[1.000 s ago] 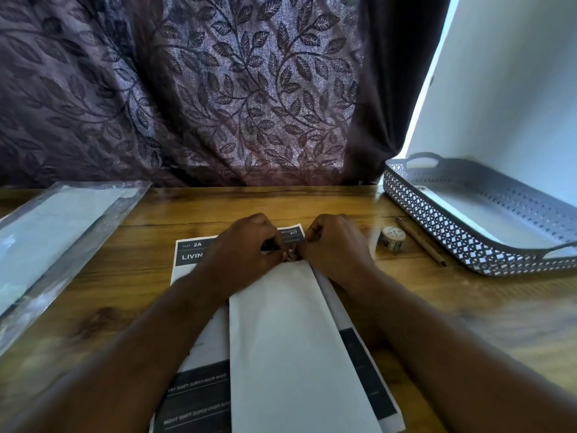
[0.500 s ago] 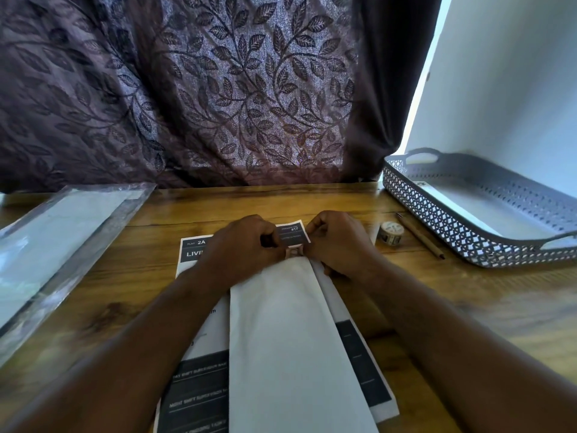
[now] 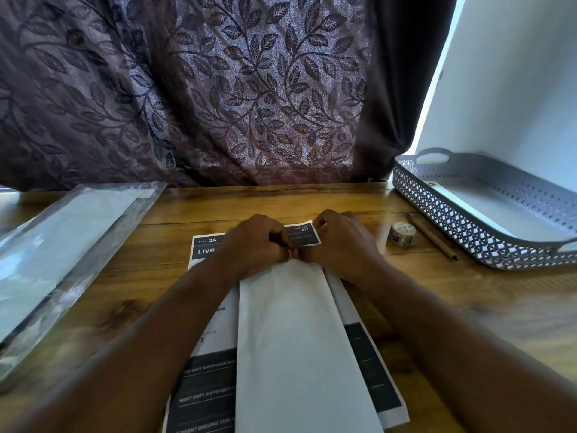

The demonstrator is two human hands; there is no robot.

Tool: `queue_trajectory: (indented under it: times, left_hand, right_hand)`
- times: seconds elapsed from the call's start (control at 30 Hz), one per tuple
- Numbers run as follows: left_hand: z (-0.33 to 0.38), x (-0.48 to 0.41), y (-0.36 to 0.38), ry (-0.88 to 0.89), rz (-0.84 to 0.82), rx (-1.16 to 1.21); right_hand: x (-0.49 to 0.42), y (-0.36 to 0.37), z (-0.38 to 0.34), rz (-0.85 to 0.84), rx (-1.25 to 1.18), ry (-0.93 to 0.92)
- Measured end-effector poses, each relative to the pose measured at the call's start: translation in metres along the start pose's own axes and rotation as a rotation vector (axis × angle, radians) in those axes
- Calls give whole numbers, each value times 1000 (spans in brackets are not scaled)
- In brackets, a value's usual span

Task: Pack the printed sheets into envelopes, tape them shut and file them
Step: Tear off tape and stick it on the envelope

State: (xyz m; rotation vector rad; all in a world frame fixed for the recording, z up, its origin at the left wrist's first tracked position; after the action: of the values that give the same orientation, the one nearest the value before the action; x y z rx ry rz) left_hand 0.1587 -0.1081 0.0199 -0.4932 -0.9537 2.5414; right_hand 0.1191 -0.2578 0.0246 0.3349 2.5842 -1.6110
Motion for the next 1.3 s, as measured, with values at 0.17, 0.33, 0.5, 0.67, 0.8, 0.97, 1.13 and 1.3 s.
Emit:
queue_trajectory:
  times: [0.17, 0.33, 0.5, 0.67, 0.8, 0.97, 1.13, 1.3]
  left_hand:
    - [-8, -2, 2, -28, 11, 16]
    - [-8, -2, 0, -7, 17, -11]
    - [-3, 3, -1, 8, 31, -61]
    - [11, 6, -5, 50, 53, -215]
    - [11, 7, -8, 16, 61, -205]
    - [7, 9, -13, -87, 84, -124]
    - [9, 10, -11, -64, 101, -101]
    - [16, 5, -29, -43, 196, 39]
  right_hand:
    - [-8, -1, 7, 37, 8, 48]
    - [-9, -2, 16, 66, -74, 92]
    - [-4, -4, 19, 17, -265, 123]
    - [16, -12, 20, -31, -476, 106]
    - [24, -13, 16, -60, -457, 62]
    - [27, -19, 12, -33, -410, 19]
    - [30, -17, 8, -62, -340, -62]
    - [30, -16, 20, 4, -499, 54]
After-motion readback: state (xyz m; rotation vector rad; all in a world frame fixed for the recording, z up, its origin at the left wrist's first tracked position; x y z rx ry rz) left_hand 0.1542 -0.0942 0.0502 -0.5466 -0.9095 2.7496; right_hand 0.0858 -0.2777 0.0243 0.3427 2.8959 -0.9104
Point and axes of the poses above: each hand's wrist, its own x-axis away from the middle knuckle, its own y-axis out of the palm, z = x × y, the point moved 10 cm from there along -x, towards the middle knuckle, and after that the axes turned 6 degrees about x, right-handed, at the moved point
